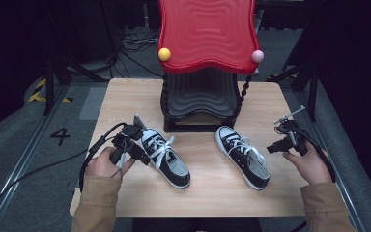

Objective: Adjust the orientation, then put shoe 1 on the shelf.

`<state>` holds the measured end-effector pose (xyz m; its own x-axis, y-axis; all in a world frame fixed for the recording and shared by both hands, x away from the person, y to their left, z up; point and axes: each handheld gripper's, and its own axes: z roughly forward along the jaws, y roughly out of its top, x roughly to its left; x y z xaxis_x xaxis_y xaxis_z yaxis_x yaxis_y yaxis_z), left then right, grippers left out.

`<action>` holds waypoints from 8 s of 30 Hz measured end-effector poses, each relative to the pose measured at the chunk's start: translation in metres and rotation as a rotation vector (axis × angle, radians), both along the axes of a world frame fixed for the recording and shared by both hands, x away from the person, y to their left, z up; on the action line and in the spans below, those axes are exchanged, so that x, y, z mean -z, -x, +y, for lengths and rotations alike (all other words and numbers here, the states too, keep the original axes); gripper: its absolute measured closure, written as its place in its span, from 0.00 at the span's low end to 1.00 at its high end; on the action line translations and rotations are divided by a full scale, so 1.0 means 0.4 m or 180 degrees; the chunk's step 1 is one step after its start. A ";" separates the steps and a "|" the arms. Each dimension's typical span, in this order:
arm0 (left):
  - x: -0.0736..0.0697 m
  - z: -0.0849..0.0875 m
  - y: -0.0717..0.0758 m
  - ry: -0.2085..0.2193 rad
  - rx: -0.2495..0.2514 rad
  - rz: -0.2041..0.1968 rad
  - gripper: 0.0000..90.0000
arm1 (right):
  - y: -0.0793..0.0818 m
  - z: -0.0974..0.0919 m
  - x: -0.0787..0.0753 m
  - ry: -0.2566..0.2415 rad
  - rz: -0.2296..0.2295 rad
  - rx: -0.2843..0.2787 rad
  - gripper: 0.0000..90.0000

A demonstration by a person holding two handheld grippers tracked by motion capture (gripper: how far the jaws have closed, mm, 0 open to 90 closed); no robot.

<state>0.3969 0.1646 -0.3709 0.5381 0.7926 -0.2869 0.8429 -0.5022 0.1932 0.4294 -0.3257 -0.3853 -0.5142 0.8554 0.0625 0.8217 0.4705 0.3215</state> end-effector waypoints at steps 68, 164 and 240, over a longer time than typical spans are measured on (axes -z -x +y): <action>0.082 -0.310 0.047 0.0063 0.0981 0.0373 0.86 | 0.003 0.022 0.044 0.0098 0.0100 -0.0067 0.58; 0.155 -0.064 0.019 0.0086 -0.0363 -0.0051 0.83 | -0.021 0.018 0.072 0.0138 0.0060 -0.0065 0.56; -0.200 -0.268 -0.074 0.0486 -0.0156 -0.1205 0.95 | -0.034 -0.077 0.081 -0.0091 0.0088 0.0071 0.57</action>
<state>0.4266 0.0572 -0.2909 0.5908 0.7836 -0.1923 0.7201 -0.4046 0.5636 0.4429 -0.3565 -0.4178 -0.4928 0.8643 0.1009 0.8407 0.4429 0.3117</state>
